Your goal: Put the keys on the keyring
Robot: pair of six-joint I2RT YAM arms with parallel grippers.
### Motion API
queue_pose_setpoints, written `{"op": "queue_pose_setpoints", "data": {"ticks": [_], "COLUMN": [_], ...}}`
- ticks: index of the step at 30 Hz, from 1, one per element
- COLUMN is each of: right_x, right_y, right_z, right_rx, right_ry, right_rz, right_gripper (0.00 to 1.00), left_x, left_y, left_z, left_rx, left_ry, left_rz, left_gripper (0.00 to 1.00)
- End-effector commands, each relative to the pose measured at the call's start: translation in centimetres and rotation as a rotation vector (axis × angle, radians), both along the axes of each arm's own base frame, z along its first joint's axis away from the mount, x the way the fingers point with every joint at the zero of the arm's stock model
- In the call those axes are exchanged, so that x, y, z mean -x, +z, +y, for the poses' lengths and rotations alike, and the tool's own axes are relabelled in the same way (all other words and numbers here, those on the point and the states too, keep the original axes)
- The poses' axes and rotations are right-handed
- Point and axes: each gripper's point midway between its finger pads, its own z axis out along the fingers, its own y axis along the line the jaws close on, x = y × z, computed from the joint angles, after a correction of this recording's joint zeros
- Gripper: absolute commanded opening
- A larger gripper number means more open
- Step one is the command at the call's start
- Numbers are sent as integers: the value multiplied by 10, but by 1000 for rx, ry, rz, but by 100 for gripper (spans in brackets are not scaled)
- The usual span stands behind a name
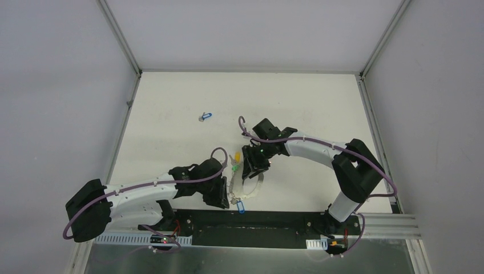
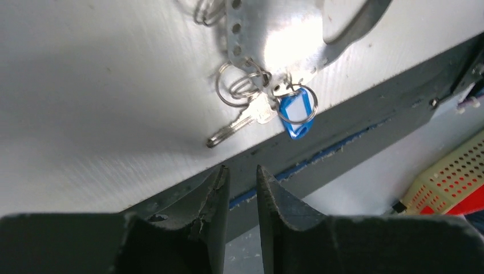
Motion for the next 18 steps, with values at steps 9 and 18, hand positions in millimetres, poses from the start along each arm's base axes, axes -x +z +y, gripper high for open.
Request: {"op": "queue_pose_setpoints", "data": {"ticks": [9, 18], "right_x": [-14, -6], "right_y": [20, 25], "right_z": [-1, 2], "right_rx": [-8, -59], "right_ry": [-37, 36], "right_rz": [-100, -109], "right_gripper": [41, 40], "left_x": [-65, -87], "left_y": [19, 28], "left_z": [4, -3], "left_rx": [-96, -72], "left_ry": [216, 245], "left_rz": [-261, -361], "left_gripper": [24, 24]}}
